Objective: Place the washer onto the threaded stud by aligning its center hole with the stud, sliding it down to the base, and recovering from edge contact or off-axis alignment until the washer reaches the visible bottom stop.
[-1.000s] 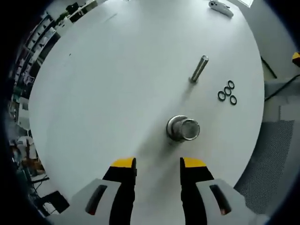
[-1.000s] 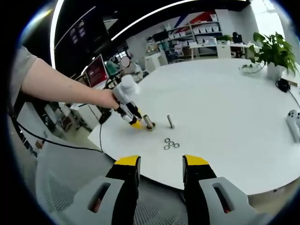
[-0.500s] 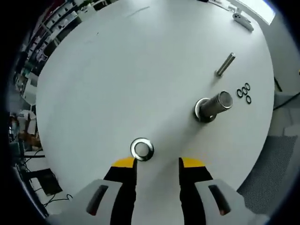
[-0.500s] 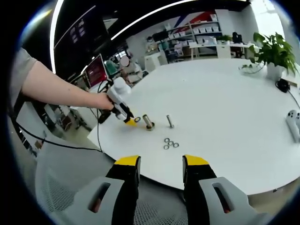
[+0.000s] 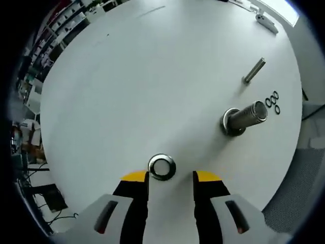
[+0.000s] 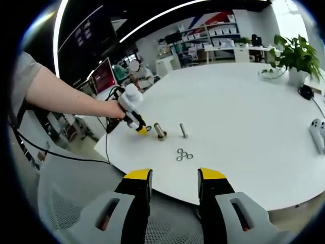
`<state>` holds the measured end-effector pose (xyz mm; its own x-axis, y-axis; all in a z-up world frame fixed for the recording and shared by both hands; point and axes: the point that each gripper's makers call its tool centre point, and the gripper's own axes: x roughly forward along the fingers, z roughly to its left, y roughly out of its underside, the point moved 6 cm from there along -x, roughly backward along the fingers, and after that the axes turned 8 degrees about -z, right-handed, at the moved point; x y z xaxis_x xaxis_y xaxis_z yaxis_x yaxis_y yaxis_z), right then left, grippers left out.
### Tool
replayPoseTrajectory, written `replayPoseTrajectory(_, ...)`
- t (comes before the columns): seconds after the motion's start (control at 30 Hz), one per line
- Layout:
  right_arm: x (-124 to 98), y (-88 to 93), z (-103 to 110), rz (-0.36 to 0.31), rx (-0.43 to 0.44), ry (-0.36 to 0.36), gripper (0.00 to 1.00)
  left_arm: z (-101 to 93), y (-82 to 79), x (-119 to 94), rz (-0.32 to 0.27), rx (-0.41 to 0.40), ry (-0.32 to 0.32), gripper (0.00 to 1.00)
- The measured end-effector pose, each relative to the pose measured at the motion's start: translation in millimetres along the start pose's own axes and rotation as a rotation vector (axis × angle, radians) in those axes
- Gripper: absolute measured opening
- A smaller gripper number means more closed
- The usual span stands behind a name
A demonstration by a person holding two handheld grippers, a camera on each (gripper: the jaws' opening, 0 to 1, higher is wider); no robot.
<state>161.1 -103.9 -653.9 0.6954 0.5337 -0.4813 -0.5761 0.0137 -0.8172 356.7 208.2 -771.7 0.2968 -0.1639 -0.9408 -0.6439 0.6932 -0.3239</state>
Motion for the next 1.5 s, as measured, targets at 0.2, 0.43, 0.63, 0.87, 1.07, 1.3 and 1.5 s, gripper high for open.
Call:
replayPoseTrajectory(0.2,0,0.4,-1,0.005,0.002,0.007,0.37,4.3,0.3,2,-0.004,-0.027,0.021,0.33)
replayPoseTrajectory(0.43,0,0.7,-1,0.006,0.003,0.010,0.37,8.6,1.5,5,-0.002,-0.026,0.023,0.31)
replayPoseTrajectory(0.63,0,0.7,-1,0.006,0.004,0.011,0.37,1.0,-0.9,7,0.013,-0.084,0.088,0.23)
replayPoseTrajectory(0.87,0,0.4,-2,0.005,0.005,0.011,0.37,5.4,-1.6,8,0.003,-0.064,0.077,0.23)
replayPoseTrajectory(1.07,0,0.6,-2,0.007,0.004,0.011,0.37,-6.8,-0.3,5,-0.018,-0.043,0.075,0.21)
replayPoseTrajectory(1.3,0,0.8,-1,0.008,0.001,0.009,0.37,-23.5,6.5,1,0.001,0.021,0.111,0.21)
replayPoseTrajectory(1.5,0,0.3,0,0.006,0.000,0.004,0.37,-44.9,12.5,-3,0.041,0.067,0.121,0.21)
